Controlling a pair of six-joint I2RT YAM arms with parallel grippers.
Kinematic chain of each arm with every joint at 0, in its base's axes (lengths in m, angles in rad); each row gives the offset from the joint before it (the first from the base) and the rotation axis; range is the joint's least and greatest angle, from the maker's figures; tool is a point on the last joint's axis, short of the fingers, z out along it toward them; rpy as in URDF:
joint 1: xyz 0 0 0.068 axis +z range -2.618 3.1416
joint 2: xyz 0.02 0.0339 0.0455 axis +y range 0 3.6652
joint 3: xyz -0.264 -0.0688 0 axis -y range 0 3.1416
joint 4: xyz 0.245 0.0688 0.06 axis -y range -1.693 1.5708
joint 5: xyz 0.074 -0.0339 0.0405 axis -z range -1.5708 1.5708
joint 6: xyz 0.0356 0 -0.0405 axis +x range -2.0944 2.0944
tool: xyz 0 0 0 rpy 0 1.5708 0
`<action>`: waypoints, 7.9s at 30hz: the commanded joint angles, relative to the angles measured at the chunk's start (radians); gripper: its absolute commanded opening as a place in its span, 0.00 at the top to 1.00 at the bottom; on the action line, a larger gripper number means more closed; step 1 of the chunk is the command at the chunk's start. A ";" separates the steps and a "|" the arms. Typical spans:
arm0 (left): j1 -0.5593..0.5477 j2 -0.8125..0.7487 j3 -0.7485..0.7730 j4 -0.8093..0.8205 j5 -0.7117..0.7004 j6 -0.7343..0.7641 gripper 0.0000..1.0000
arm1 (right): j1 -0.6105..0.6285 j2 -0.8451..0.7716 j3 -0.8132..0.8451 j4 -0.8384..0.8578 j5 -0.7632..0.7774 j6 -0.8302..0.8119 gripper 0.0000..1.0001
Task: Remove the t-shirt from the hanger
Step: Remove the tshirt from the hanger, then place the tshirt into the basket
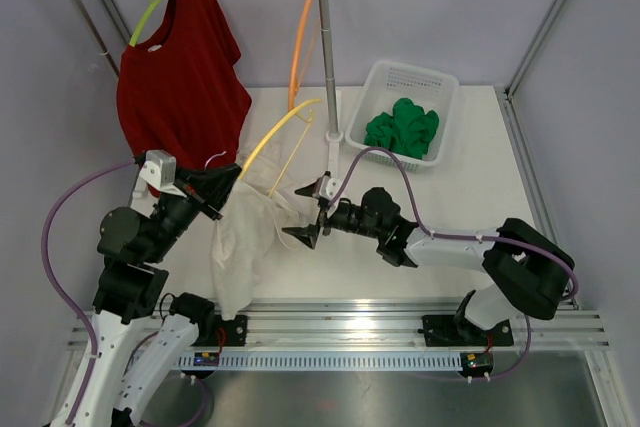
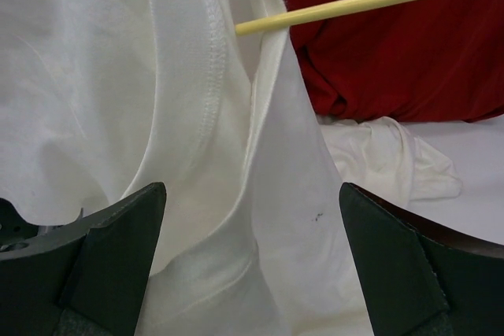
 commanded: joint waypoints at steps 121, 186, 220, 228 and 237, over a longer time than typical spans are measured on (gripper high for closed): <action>-0.002 0.035 -0.289 0.949 -0.343 -0.147 1.00 | 0.390 0.212 0.282 -0.393 0.018 -0.070 1.00; -0.002 -0.444 -0.356 0.880 -0.494 -0.230 1.00 | 0.435 0.055 -0.009 -0.055 0.300 -0.073 0.03; -0.002 -0.396 -0.066 0.310 -0.534 -0.099 1.00 | 0.320 0.589 0.329 -0.274 0.267 0.022 0.00; -0.002 -0.390 -0.074 0.293 -0.491 -0.108 1.00 | 0.307 0.574 0.221 -0.233 0.311 0.049 0.80; -0.002 -0.385 -0.043 0.236 -0.419 -0.115 1.00 | 0.304 0.249 -0.035 -0.029 0.633 0.094 1.00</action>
